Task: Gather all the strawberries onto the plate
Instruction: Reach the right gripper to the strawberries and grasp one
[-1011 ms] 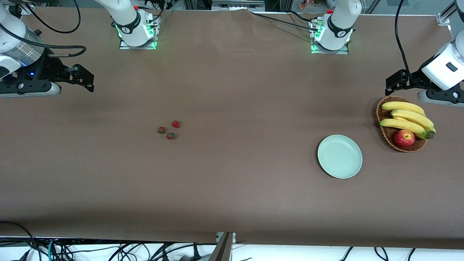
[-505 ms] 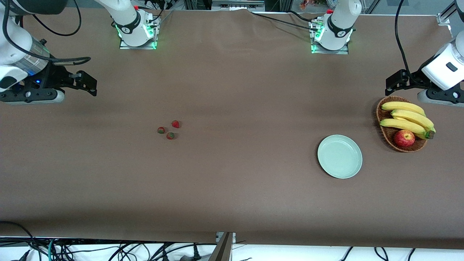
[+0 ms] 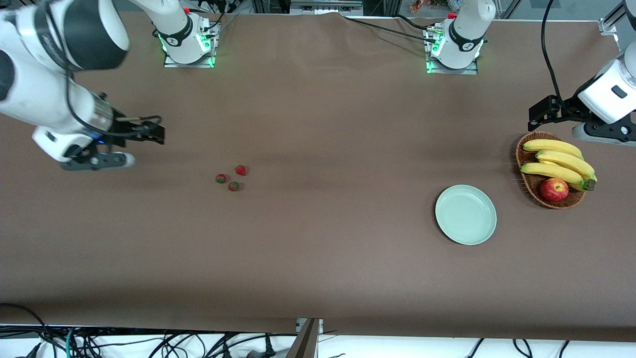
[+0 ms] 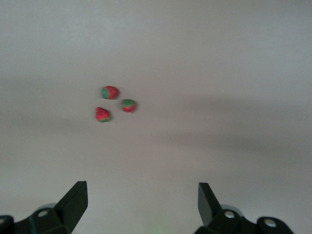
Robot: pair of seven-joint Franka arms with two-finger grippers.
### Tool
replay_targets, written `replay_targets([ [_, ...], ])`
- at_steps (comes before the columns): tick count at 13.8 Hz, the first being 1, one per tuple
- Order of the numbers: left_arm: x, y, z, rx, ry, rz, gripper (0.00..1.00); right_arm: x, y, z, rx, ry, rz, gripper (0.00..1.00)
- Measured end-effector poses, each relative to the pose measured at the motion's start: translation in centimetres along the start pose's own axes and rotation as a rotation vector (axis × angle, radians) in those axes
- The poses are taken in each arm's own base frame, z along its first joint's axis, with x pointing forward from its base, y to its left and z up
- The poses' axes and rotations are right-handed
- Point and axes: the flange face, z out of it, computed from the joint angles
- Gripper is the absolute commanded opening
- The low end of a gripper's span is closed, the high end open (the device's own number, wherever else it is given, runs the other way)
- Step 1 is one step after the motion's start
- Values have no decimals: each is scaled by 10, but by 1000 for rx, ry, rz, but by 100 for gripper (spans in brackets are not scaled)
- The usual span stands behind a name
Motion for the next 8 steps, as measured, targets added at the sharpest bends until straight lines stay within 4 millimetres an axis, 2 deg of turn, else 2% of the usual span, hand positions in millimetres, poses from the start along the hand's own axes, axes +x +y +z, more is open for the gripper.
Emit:
replay_targets([
  [4,0,0,0,0,0,0,100,23,-20,116,13,-6,-13,100],
  [6,0,0,0,0,0,0,100,24,-25,167,15,9,-14,100],
  [8,0,0,0,0,0,0,100,19,-31,208,20,20,-18,99],
])
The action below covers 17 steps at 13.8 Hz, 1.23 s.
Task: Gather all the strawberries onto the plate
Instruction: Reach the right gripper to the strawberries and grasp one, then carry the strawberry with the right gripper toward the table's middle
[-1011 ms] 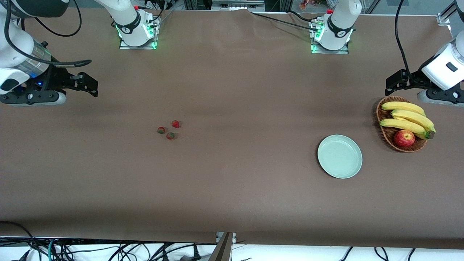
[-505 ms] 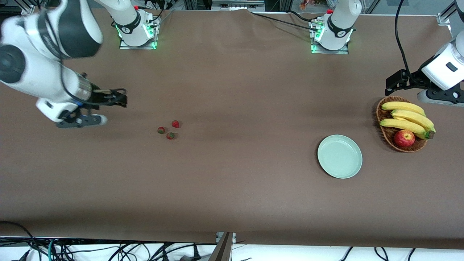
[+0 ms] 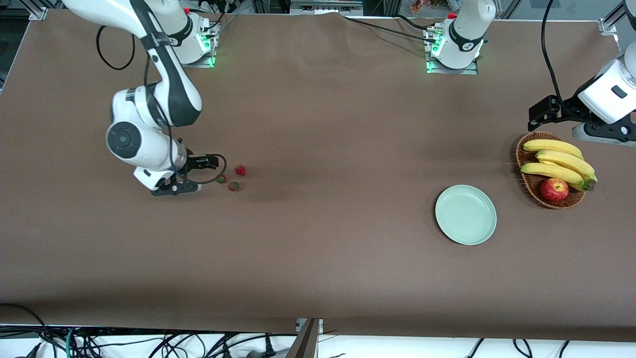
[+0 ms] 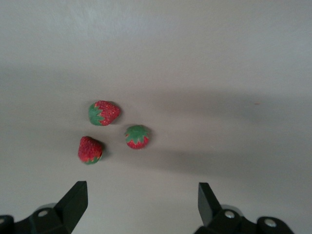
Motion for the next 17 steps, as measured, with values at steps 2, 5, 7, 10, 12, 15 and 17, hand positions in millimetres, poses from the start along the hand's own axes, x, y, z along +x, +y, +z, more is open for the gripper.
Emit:
replay_targets([
  [2,0,0,0,0,0,0,100,-1,-4,32,2,3,-1,99],
  [5,0,0,0,0,0,0,100,3,-8,65,6,12,-2,94],
  [7,0,0,0,0,0,0,100,4,-10,76,6,9,-3,82],
  [10,0,0,0,0,0,0,100,4,-10,78,6,8,-2,68],
  [12,0,0,0,0,0,1,100,5,-10,79,6,13,-2,58],
  [15,0,1,0,0,0,1,100,6,-9,88,5,19,0,26],
  [17,0,1,0,0,0,1,100,7,-9,89,5,21,1,9],
])
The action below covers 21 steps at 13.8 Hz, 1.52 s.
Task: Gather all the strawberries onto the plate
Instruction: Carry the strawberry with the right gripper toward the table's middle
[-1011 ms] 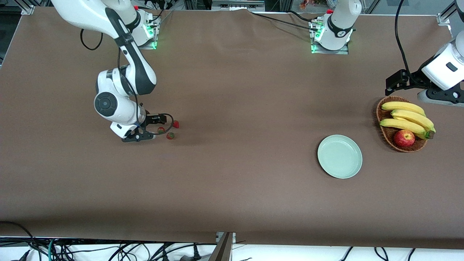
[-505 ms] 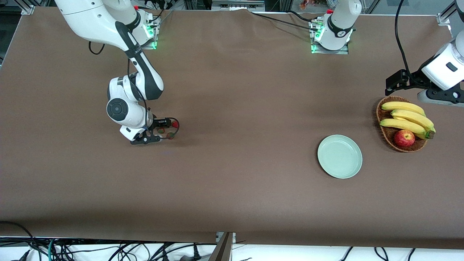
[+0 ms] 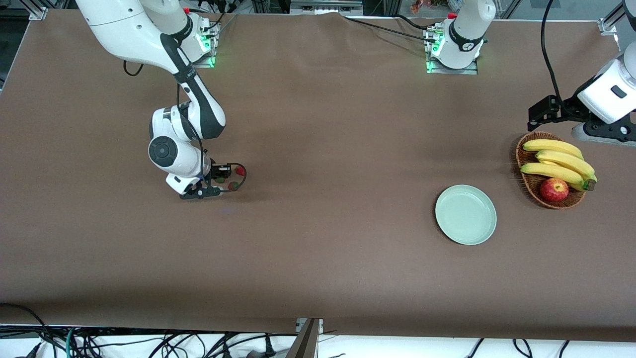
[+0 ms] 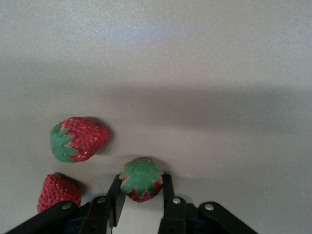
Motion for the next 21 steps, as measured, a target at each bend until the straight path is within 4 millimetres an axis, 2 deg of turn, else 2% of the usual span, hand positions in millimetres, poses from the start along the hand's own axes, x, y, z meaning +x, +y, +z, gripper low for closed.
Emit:
replay_targets([
  [3,0,0,0,0,0,0,100,8,-3,-14,5,12,24,8],
  [4,0,0,0,0,0,0,100,13,-6,-27,8,5,45,8],
  [6,0,0,0,0,0,0,100,30,-22,-69,23,0,85,9],
  [8,0,1,0,0,1,1,100,44,-58,-115,51,30,133,9],
  [9,0,1,0,0,1,1,100,47,-80,-129,68,46,160,9],
  [10,0,1,0,0,1,2,100,48,-107,-133,85,54,189,9],
  [13,0,1,0,0,1,2,100,55,-199,-121,163,58,297,10],
  [16,0,1,0,0,1,2,100,57,-284,-96,269,121,379,10],
  [18,0,1,0,0,1,3,100,40,-340,-77,364,179,433,10],
  [20,0,2,0,0,1,3,100,13,-392,-61,466,220,489,10],
  [21,0,2,0,0,2,3,100,-2,-414,-54,511,230,513,14],
])
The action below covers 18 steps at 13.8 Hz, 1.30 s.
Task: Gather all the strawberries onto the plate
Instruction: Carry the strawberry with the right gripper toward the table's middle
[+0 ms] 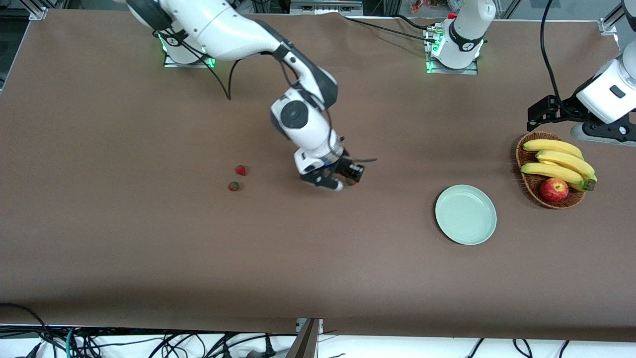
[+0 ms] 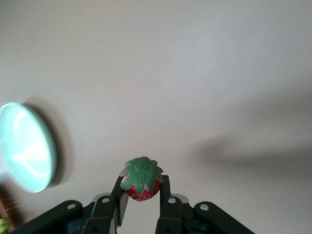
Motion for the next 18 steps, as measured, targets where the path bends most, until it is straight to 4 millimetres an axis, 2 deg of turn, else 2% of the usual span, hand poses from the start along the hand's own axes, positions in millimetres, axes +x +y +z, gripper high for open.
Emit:
replay_targets([
  [1,0,0,0,0,0,0,100,-20,-4,8,37,3,19,15],
  [3,0,0,0,0,0,0,100,-47,-9,23,113,10,56,17],
  [6,0,0,0,0,0,0,100,-67,-11,47,186,13,91,17],
  [10,0,0,0,0,0,0,100,-47,3,63,167,50,87,18],
  [15,0,0,0,0,0,-1,100,-39,8,67,154,71,40,18],
  [18,1,0,1,0,-2,-14,100,-12,17,68,63,116,-32,18],
])
